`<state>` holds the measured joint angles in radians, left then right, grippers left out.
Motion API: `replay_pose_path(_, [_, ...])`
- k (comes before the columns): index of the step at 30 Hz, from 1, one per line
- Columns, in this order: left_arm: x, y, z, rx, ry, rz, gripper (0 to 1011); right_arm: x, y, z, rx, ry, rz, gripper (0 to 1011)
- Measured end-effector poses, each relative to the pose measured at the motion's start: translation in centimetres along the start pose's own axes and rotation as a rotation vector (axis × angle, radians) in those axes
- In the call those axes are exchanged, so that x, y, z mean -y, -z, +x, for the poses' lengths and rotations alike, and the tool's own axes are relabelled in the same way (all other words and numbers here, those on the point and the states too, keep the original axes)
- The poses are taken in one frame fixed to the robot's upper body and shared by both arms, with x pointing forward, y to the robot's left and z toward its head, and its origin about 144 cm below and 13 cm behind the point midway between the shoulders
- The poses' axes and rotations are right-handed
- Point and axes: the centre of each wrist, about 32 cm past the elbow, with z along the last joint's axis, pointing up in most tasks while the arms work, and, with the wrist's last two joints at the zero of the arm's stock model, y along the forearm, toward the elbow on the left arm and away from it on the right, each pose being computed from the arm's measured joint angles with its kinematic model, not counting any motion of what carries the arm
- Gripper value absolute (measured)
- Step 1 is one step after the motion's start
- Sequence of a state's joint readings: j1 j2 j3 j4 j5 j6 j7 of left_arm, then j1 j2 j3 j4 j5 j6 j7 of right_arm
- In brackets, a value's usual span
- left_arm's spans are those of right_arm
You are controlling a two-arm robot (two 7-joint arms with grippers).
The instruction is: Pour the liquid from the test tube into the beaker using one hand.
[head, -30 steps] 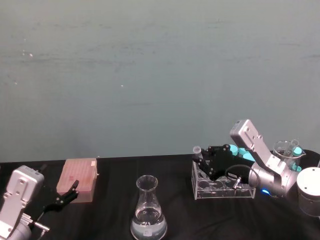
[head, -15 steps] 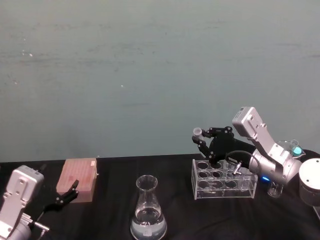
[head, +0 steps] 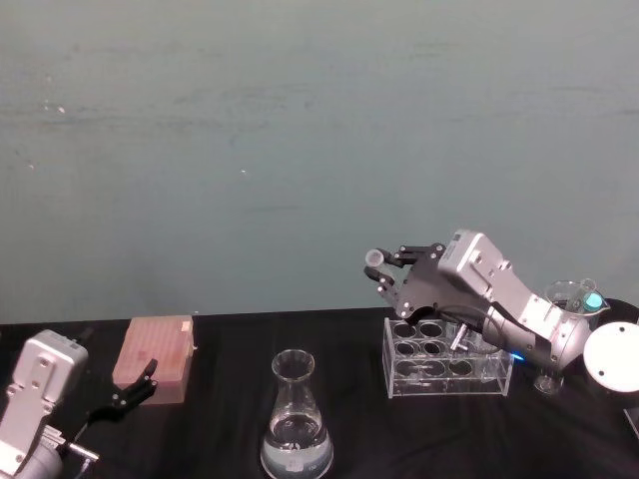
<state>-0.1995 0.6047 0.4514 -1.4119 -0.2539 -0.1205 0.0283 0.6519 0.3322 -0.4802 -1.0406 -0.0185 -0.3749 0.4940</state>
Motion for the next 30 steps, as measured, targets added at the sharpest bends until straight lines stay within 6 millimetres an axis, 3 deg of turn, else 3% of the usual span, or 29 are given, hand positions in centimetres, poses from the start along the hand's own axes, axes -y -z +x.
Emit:
replay_pose_path(14, [0.0,0.0,0.0,0.000,0.000,0.000,1000,-1.0,-1.7,-1.8,0.089,-0.077,0.056,211])
replay_pose_path(30, [0.0,0.0,0.0,0.000,0.000,0.000,1000,-1.9,-2.3,-3.8,0.208,-0.128,0.091,211])
